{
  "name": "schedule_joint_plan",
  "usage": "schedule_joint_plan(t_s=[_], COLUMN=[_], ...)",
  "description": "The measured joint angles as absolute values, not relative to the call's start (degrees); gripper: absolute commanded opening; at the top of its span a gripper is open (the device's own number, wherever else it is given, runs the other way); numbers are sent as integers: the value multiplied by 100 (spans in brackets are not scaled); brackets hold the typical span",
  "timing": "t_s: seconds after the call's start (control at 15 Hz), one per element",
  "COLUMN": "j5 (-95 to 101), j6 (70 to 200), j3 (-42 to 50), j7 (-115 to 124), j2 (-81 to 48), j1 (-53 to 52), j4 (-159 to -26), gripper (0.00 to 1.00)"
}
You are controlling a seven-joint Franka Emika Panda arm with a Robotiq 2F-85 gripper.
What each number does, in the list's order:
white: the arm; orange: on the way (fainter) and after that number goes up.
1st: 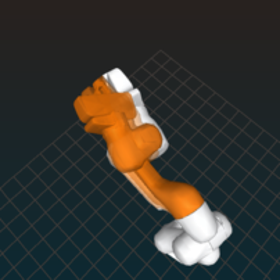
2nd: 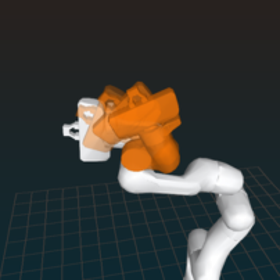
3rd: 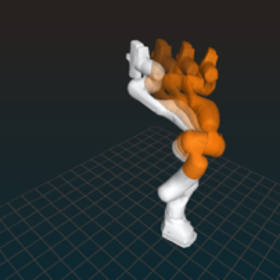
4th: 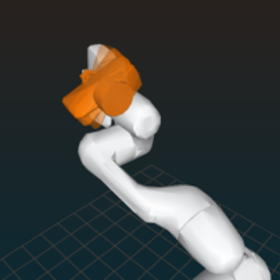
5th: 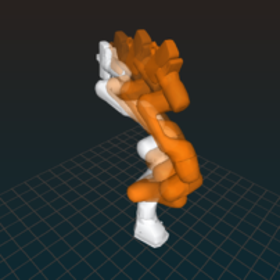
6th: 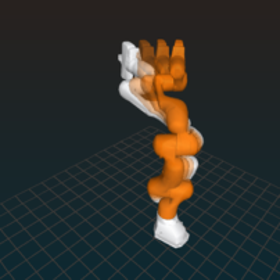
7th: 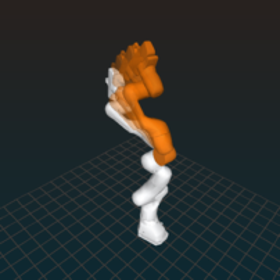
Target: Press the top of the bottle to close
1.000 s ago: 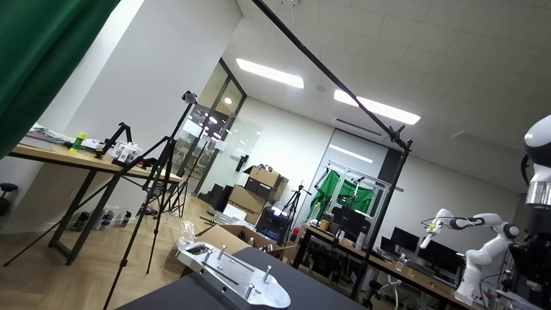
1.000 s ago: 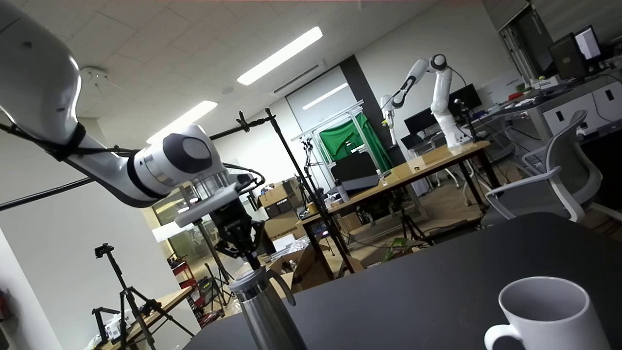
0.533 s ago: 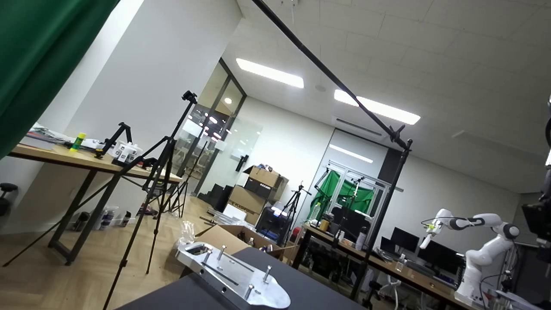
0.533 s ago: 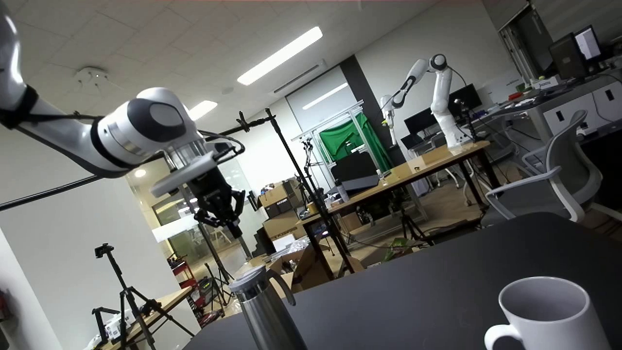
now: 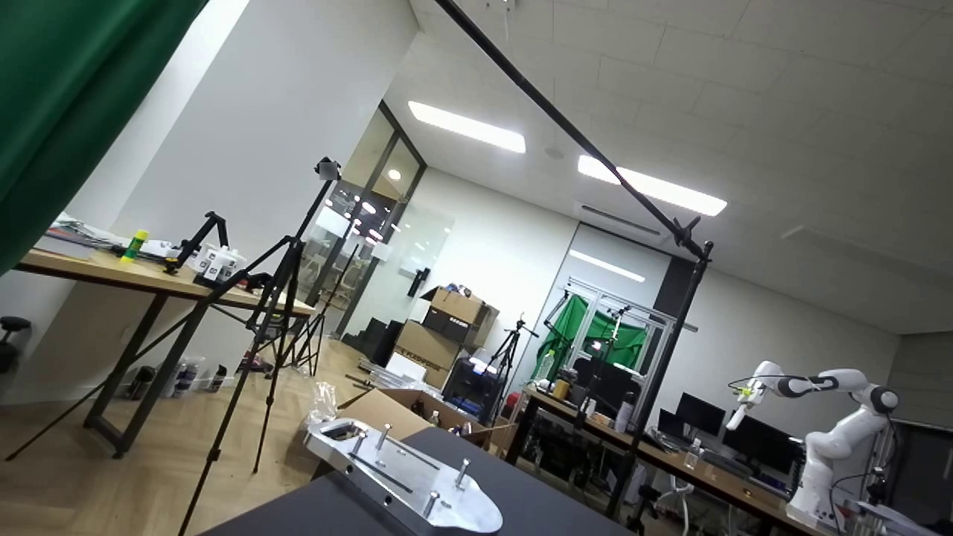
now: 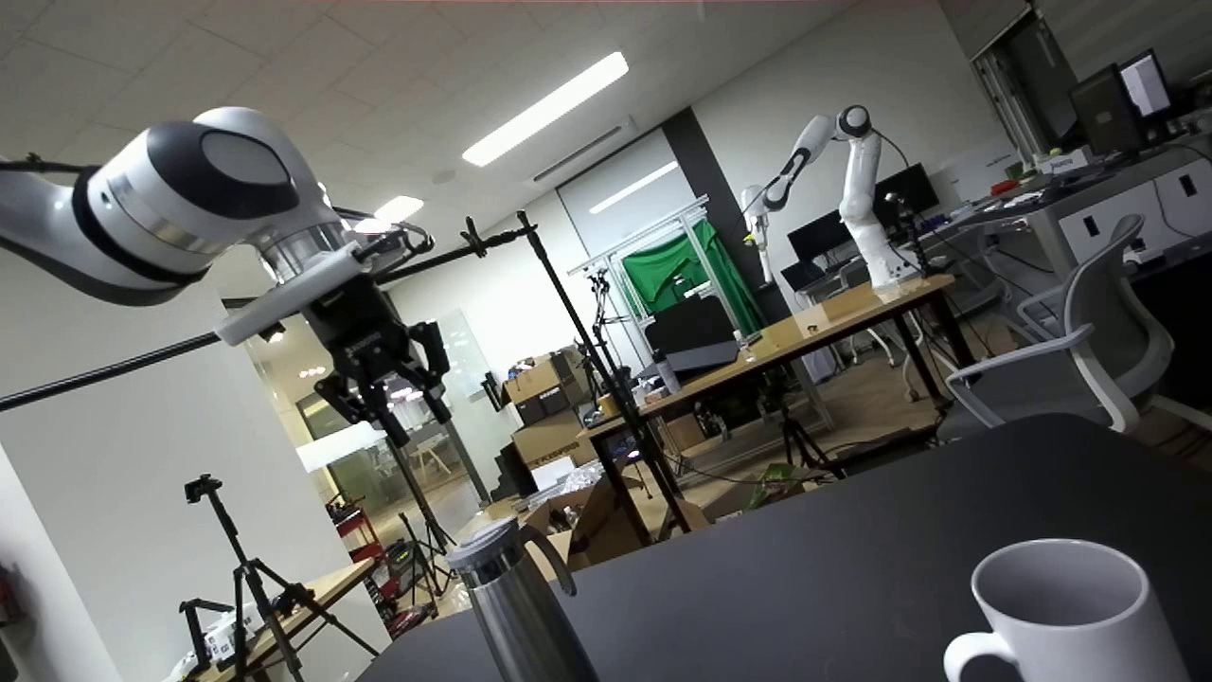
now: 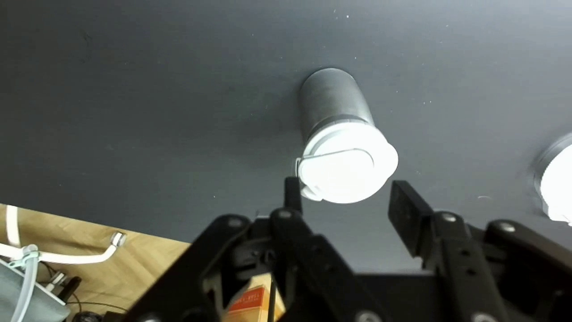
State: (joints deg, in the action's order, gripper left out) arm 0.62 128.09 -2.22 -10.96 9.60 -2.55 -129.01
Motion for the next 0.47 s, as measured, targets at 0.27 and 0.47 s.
schedule_joint_plan(t_s=[0.27, 0.47], j5=[67, 67], j6=[12526, 12522], j3=[-202, -203], j7=[-1098, -1099], j2=[1131, 1109], j1=[-256, -260], j4=[-13066, -13072], gripper=[89, 100])
